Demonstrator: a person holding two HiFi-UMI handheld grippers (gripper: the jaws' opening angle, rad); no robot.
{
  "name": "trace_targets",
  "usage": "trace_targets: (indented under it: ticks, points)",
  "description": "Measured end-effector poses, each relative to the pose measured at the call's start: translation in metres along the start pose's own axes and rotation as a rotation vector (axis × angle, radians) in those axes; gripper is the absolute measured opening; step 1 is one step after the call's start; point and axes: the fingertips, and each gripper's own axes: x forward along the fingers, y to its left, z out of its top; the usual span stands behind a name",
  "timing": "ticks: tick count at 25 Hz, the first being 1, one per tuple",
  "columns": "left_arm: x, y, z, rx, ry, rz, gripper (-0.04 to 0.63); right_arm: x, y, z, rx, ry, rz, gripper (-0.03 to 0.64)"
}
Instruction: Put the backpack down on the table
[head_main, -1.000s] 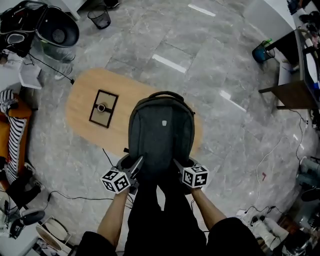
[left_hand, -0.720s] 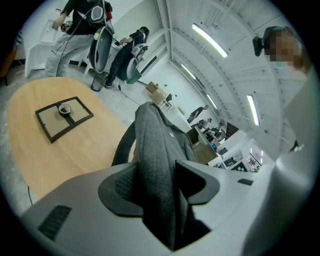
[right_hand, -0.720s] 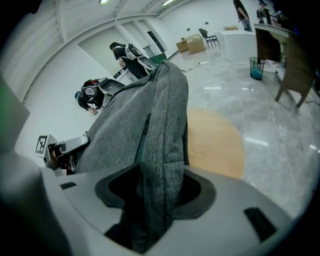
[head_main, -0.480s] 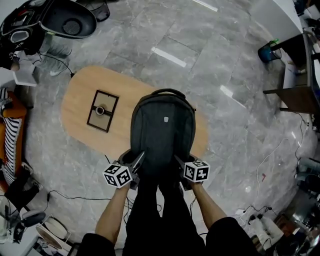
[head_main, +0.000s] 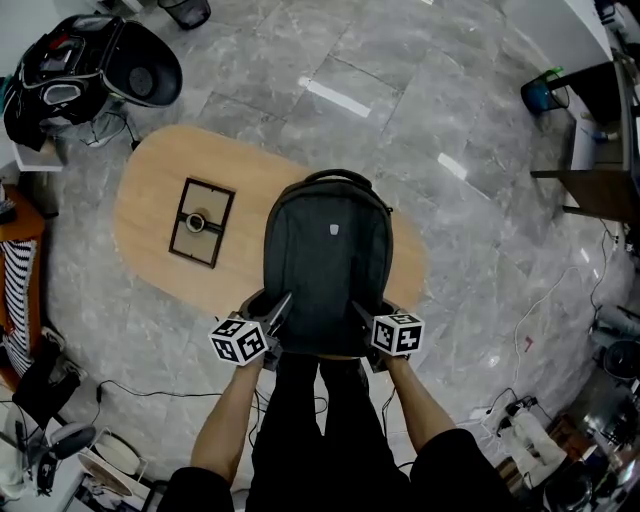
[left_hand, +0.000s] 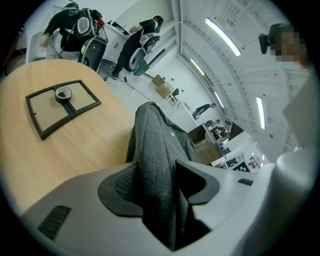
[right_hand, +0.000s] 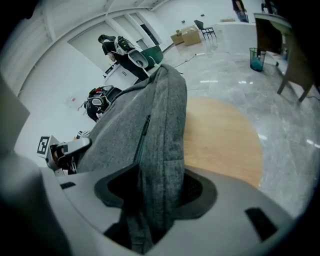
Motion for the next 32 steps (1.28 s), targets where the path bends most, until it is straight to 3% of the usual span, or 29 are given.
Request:
trace_targets:
  ticks: [6, 12, 15, 17, 20, 24, 28, 32]
  points:
    - [0.015, 0.017, 0.003, -0.038, 0.027, 0.023, 0.225, 0.012, -0.011, 0.005, 0.034, 0.029, -0.016, 0.246]
    - [0.017, 0.034, 0.004, -0.091, 0.086, 0.057, 0.280, 0.016, -0.011, 0.007, 0.068, 0.049, -0.038, 0.290]
    - [0.010, 0.035, 0.009, -0.068, 0.082, 0.045, 0.292, 0.013, -0.013, 0.004, 0.067, 0.082, -0.101, 0.302]
    - [0.000, 0.040, 0.019, -0.024, 0.054, 0.092, 0.297, 0.009, -0.016, 0.005, 0.078, 0.082, -0.157, 0.305]
    - [-0.021, 0.035, 0.038, 0.037, -0.015, 0.162, 0.296, -0.008, -0.023, 0.008, 0.095, 0.020, -0.244, 0.264]
    - [-0.042, 0.003, 0.061, 0.124, -0.099, 0.189, 0.241, -0.053, -0.024, 0.024, 0.067, -0.138, -0.365, 0.047]
    - [-0.064, -0.041, 0.073, 0.210, -0.161, 0.177, 0.155, -0.090, 0.001, 0.034, 0.021, -0.239, -0.369, 0.011]
    - [-0.081, -0.086, 0.071, 0.307, -0.189, 0.235, 0.049, -0.123, 0.039, 0.039, -0.053, -0.292, -0.310, 0.011]
